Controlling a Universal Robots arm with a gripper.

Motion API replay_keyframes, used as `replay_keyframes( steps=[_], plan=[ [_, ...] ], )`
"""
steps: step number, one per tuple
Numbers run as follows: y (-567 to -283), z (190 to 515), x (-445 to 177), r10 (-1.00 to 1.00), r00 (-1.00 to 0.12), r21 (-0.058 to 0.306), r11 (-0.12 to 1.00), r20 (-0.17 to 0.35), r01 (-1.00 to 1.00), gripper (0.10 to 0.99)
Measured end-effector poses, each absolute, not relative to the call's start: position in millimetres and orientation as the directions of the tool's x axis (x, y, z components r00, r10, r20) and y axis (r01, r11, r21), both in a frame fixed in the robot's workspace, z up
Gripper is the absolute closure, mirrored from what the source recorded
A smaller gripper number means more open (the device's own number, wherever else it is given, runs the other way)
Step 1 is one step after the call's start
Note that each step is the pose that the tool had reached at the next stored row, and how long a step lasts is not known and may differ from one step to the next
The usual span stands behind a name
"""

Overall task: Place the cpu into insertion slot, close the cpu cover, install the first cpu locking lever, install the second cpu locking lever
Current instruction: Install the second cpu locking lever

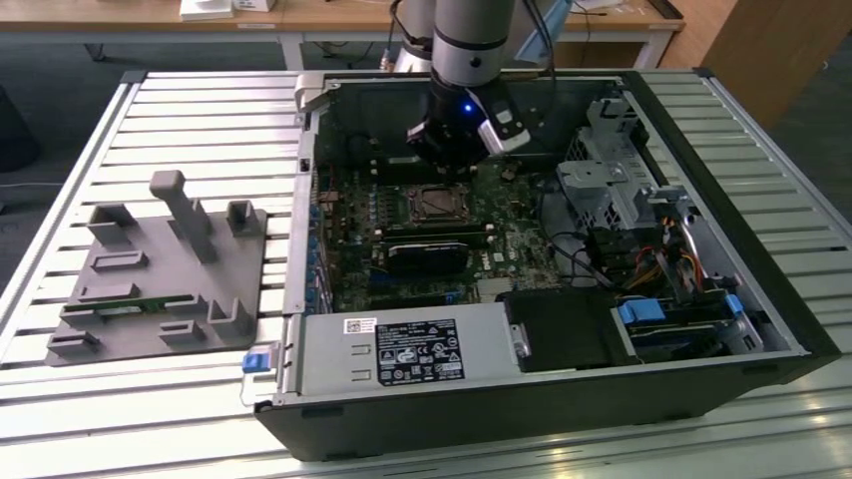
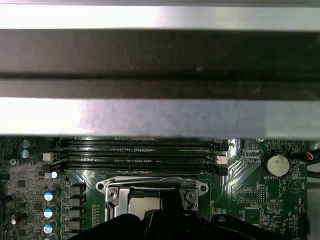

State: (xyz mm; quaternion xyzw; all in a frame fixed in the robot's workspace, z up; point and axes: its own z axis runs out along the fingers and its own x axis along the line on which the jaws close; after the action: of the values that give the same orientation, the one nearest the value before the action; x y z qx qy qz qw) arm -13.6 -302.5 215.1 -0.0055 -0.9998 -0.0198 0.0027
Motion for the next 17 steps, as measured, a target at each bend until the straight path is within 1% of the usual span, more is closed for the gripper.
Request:
replay_keyframes(
  steps=[10,17],
  plan=[
    [-308,217,-14,0.011,-1.000,0.039,0.999,0.006,0.011,0.980],
    [-308,235,-14,0.011,-1.000,0.040,0.999,0.005,0.011,0.980]
  ],
)
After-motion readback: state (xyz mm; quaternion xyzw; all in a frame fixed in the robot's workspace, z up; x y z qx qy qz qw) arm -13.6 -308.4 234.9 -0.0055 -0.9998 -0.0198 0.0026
